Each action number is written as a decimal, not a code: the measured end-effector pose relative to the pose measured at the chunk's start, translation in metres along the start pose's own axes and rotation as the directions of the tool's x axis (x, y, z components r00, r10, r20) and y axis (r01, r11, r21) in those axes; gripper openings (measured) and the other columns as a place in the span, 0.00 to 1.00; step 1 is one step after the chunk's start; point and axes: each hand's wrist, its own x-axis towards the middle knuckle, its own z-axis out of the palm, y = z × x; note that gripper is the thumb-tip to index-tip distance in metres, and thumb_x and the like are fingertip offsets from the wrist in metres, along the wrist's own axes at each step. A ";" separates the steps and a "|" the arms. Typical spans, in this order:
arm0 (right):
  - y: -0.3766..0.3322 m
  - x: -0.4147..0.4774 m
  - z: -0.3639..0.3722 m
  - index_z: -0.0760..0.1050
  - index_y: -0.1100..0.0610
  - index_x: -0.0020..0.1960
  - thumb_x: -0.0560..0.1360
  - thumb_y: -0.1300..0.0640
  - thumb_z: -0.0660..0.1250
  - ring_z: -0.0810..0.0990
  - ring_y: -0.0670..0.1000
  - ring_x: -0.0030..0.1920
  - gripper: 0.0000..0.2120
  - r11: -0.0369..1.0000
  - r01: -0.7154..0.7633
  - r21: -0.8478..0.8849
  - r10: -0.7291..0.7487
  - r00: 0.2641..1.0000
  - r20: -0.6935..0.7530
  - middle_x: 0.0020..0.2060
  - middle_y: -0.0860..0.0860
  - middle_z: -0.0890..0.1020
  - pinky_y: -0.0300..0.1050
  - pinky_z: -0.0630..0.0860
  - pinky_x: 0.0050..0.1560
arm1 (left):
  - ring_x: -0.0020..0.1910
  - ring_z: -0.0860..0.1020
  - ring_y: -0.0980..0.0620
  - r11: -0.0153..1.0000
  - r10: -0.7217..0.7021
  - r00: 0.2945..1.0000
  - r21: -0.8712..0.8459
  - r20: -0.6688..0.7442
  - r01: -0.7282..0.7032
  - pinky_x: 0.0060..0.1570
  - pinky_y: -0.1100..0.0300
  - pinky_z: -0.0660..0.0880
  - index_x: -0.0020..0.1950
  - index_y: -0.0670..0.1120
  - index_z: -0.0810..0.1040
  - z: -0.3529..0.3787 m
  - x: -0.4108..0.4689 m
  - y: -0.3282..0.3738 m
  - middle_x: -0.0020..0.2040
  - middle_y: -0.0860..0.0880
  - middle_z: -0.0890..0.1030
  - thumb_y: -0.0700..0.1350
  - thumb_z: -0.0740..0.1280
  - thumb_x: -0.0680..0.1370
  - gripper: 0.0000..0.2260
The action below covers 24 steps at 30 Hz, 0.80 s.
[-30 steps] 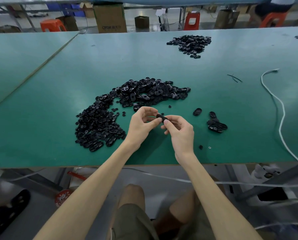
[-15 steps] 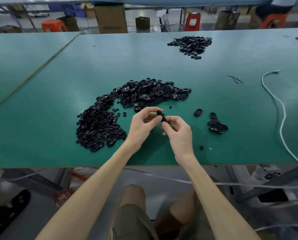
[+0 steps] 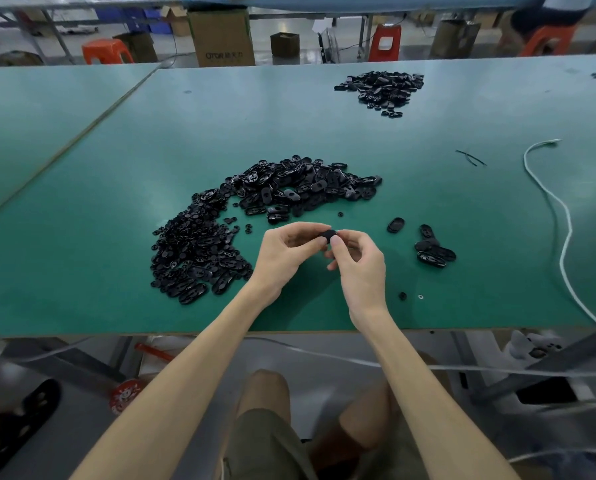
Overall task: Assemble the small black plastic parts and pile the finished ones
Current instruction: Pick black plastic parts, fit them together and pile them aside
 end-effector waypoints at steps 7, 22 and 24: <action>0.001 0.001 -0.001 0.80 0.57 0.50 0.82 0.59 0.69 0.81 0.45 0.33 0.03 1.000 -0.008 -0.011 0.008 1.000 -0.020 0.34 0.49 0.85 0.42 0.80 0.41 | 0.52 0.86 0.52 1.000 0.008 0.999 0.015 0.049 -0.009 0.54 0.65 0.78 0.54 0.49 0.87 -0.001 0.001 0.000 0.51 0.49 0.88 0.38 0.75 0.76 0.09; 0.004 0.001 0.000 0.80 0.55 0.49 0.81 0.59 0.69 0.80 0.42 0.32 0.02 0.997 -0.023 -0.067 0.024 1.000 0.014 0.35 0.47 0.84 0.37 0.77 0.39 | 0.52 0.85 0.47 0.997 0.000 1.000 0.073 -0.005 0.000 0.55 0.62 0.79 0.53 0.45 0.87 0.001 0.000 0.000 0.50 0.48 0.88 0.34 0.73 0.77 0.09; 0.003 0.001 0.000 0.79 0.56 0.50 0.82 0.59 0.69 0.80 0.42 0.32 0.02 0.997 -0.023 -0.079 0.025 0.999 0.022 0.36 0.48 0.85 0.38 0.78 0.39 | 0.51 0.85 0.46 0.996 -0.004 1.000 0.092 -0.017 0.005 0.54 0.62 0.80 0.52 0.44 0.87 0.002 0.000 0.000 0.49 0.48 0.88 0.33 0.72 0.77 0.09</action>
